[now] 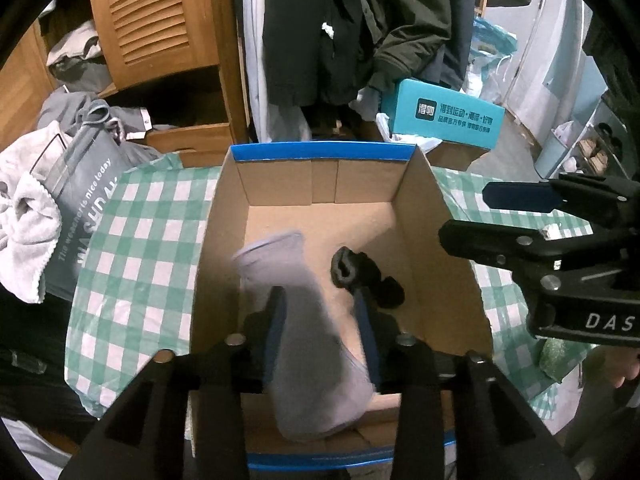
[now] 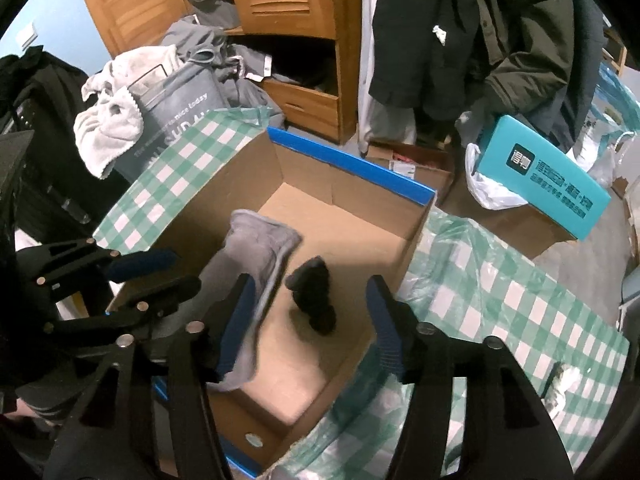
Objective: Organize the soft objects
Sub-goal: 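Lower both socks into the box and open both grippers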
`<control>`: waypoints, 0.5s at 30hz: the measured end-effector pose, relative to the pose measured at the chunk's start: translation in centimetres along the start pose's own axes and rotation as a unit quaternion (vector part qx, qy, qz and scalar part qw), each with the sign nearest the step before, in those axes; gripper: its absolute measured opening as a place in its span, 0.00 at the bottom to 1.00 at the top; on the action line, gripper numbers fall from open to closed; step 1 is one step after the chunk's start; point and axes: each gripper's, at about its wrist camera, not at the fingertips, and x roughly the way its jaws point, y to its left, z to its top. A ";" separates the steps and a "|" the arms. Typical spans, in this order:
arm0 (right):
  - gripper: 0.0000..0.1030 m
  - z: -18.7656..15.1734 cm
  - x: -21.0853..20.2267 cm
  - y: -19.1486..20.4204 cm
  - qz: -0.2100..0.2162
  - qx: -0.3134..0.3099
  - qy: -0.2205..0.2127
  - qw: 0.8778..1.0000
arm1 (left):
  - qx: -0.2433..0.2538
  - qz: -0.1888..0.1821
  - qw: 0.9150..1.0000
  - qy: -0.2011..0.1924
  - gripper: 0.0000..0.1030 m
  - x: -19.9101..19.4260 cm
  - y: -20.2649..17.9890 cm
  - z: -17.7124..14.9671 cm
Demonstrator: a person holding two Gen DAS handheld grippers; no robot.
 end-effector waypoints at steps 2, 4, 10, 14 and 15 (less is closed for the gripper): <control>0.60 -0.1 -0.2 -0.1 -0.002 0.000 -0.002 1.000 | 0.001 0.001 1.000 -0.001 0.42 -0.1 -0.2 0.0; 0.60 -0.2 -0.4 -0.3 -0.004 0.001 -0.004 1.000 | -0.001 -0.003 1.000 0.001 0.45 0.0 -0.2 0.1; 0.63 -0.7 -1.0 -0.9 -0.007 0.006 -0.007 1.000 | 0.002 -0.002 1.000 -0.002 0.52 -0.3 -0.9 0.3; 0.65 -1.1 -1.4 -1.3 -0.014 0.005 -0.009 1.000 | 0.010 -0.003 1.000 -0.008 0.60 -0.6 -1.8 0.6; 0.65 -1.2 -1.5 -1.4 -0.016 0.005 -0.009 1.000 | 0.012 -0.002 1.000 -0.008 0.60 -0.6 -1.9 0.6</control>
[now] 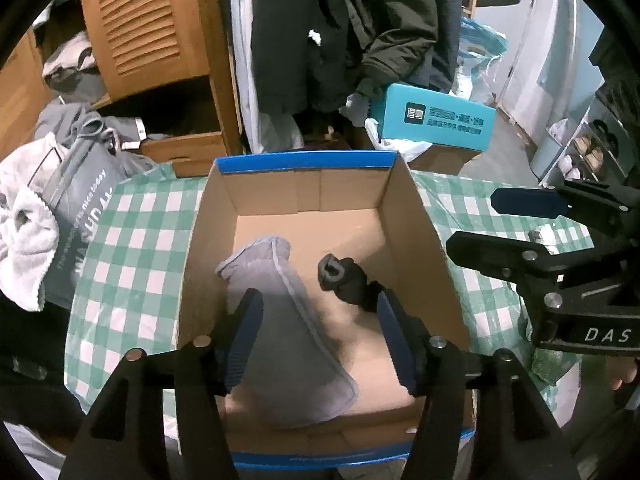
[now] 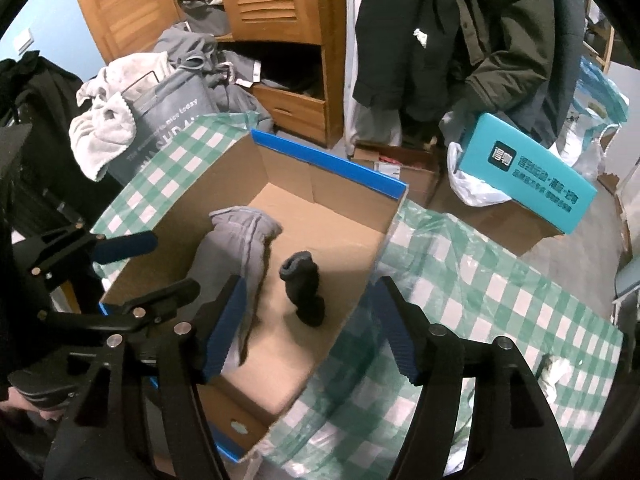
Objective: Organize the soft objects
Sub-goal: 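Lower both socks into the box and open both grippers, then withdraw both grippers from the box toward the remaining items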
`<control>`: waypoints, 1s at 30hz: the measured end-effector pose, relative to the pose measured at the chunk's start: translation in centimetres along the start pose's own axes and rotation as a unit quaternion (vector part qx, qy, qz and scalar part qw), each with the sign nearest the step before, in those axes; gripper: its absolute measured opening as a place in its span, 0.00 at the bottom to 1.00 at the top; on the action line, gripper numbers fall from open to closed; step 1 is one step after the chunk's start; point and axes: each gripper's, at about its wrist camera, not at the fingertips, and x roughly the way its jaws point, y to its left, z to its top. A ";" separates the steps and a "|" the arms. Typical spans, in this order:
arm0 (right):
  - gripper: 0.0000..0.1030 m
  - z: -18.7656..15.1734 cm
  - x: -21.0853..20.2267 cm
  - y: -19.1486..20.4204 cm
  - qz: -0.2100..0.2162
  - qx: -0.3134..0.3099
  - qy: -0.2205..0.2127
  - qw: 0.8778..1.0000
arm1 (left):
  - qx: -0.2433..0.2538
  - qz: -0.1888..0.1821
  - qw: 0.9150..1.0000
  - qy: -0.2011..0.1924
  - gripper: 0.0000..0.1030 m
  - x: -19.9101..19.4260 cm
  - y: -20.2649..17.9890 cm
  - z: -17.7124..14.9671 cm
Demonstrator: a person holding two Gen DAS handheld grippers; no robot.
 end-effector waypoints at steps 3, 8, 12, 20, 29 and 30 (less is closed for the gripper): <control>0.65 -0.4 -0.4 -0.5 -0.004 0.003 -0.002 1.000 | 0.008 0.001 1.000 0.002 0.61 0.2 -0.6 0.2; 0.66 -1.1 -1.0 -1.7 -0.011 0.015 -0.003 1.000 | 0.012 -0.004 1.000 0.008 0.61 0.4 -1.4 0.3; 0.66 -1.5 -1.4 -2.6 -0.017 0.025 -0.001 1.000 | 0.016 -0.007 1.000 0.005 0.68 0.3 -2.1 0.5; 0.66 -2.9 -2.1 -4.3 -0.030 0.039 -0.002 0.999 | 0.034 -0.011 0.999 0.004 0.69 0.3 -3.9 0.7; 0.66 -4.7 -3.0 -7.1 -0.046 0.066 0.001 0.997 | 0.053 -0.020 0.998 0.003 0.69 0.4 -6.2 1.2; 0.66 -4.9 -3.2 -7.5 -0.048 0.070 -0.001 0.996 | 0.055 -0.021 0.998 0.002 0.69 0.4 -6.5 1.2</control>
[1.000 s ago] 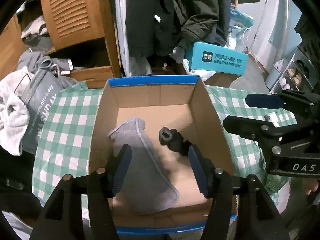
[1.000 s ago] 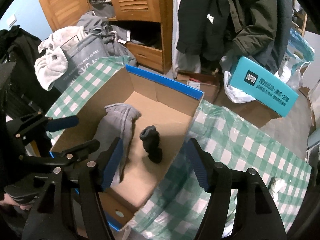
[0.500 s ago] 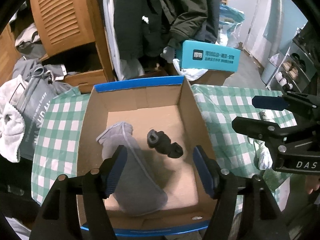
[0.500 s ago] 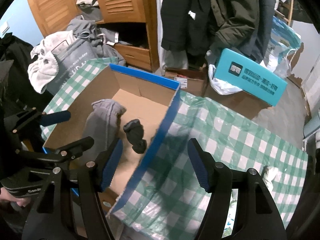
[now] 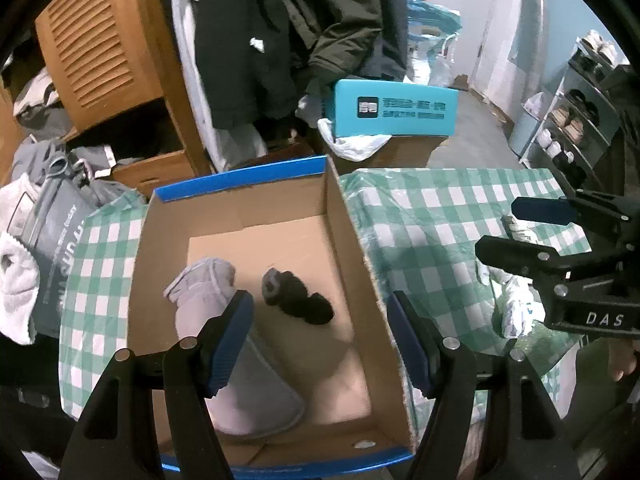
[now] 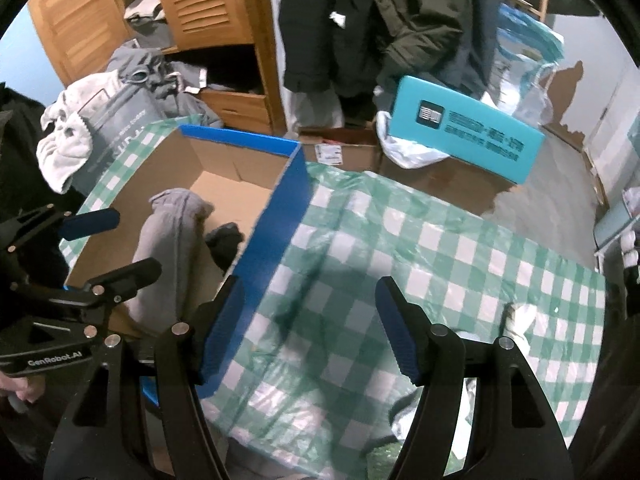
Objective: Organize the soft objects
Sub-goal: 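Withdraw both grippers from the box toward the remaining items, then close the right gripper on the white cloth bundle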
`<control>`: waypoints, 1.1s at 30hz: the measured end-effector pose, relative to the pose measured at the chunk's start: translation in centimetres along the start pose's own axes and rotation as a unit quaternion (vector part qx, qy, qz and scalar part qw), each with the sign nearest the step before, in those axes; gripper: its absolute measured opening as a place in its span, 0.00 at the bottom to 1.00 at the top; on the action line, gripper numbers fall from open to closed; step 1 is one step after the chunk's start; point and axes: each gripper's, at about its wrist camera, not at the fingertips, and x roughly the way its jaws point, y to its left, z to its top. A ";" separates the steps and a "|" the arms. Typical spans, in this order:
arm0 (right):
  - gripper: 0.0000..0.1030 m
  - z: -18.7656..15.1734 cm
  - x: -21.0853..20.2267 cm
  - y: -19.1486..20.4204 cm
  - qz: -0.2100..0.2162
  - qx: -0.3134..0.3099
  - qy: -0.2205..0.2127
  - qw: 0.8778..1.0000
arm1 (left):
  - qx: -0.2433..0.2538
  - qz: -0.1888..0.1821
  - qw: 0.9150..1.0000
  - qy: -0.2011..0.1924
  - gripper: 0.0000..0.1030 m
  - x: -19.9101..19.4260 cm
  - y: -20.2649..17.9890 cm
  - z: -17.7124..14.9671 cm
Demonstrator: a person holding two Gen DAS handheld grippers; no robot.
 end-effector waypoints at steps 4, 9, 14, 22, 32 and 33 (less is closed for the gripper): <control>0.66 -0.5 -0.5 -1.4 -0.005 0.015 -0.005 1.000 | 0.009 -0.007 1.000 0.002 0.69 0.4 -1.3 0.2; 0.69 -1.1 -1.0 -3.3 -0.019 0.028 -0.009 0.999 | 0.024 -0.015 1.000 0.001 0.69 0.6 -3.1 0.7; 0.69 -1.9 -1.3 -5.2 -0.027 0.044 -0.010 0.999 | 0.035 -0.021 0.999 0.001 0.69 0.8 -4.7 1.2; 0.69 -3.3 -1.6 -8.5 -0.045 0.070 -0.008 0.997 | 0.053 -0.031 0.998 0.008 0.70 1.5 -7.2 1.6; 0.70 -5.0 -1.6 -12.1 -0.061 0.101 0.000 0.993 | 0.070 -0.048 0.996 0.019 0.70 3.4 -10.3 2.5; 0.70 -5.1 -1.6 -12.4 -0.063 0.104 0.001 0.993 | 0.071 -0.050 0.996 0.022 0.70 3.7 -10.6 2.5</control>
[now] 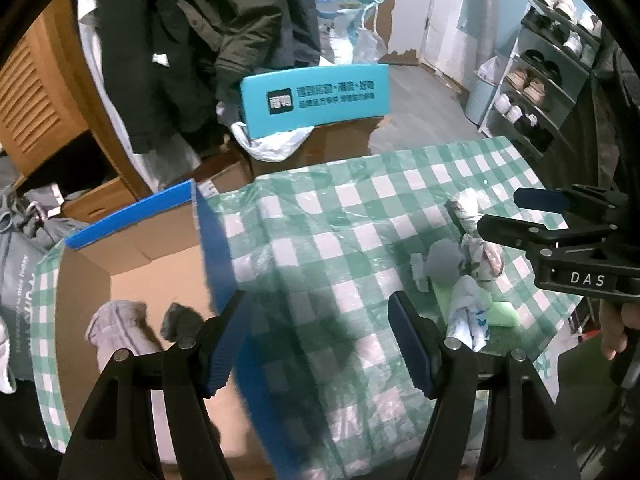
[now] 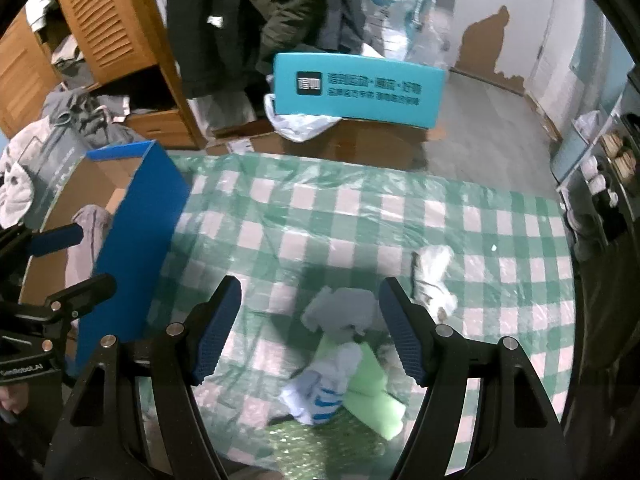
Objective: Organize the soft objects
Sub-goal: 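Close the right gripper on the white cloth bundle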
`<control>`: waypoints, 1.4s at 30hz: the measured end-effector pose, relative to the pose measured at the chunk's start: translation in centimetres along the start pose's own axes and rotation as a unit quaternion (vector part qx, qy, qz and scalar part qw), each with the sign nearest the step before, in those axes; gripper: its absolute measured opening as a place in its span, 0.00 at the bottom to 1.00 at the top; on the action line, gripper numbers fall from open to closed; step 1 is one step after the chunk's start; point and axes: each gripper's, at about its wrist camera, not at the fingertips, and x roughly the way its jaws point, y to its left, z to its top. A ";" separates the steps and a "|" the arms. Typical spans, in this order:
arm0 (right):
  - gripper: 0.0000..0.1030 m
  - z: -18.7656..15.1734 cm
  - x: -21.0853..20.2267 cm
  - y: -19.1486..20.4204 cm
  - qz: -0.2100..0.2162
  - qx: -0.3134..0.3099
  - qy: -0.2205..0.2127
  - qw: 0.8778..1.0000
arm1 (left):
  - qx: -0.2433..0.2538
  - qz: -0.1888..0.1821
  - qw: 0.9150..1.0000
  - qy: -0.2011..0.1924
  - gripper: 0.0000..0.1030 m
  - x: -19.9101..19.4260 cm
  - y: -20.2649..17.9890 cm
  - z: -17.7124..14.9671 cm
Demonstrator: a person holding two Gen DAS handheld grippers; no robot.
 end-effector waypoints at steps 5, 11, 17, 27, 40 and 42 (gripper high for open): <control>0.70 -0.4 0.4 -1.9 -0.010 0.016 0.007 1.000 | 0.008 -0.009 1.000 0.013 0.70 1.5 -1.2 0.5; 0.70 -0.8 0.8 -3.6 -0.021 0.028 0.012 0.999 | 0.008 -0.029 0.999 0.022 0.75 2.8 -2.2 1.0; 0.70 -1.2 1.9 -5.7 -0.035 0.044 0.024 0.998 | 0.014 -0.039 0.999 0.034 0.77 4.5 -3.2 1.4; 0.70 -1.9 4.3 -8.9 -0.051 0.069 0.052 0.995 | 0.032 -0.048 0.997 0.049 0.77 7.9 -5.4 2.4; 0.70 -2.9 8.9 -11.5 -0.053 0.095 0.090 0.990 | 0.048 -0.058 0.994 0.081 0.77 12.5 -7.2 2.6; 0.70 -3.0 9.5 -11.6 -0.053 0.095 0.095 0.990 | 0.049 -0.061 0.993 0.086 0.77 13.0 -7.4 2.5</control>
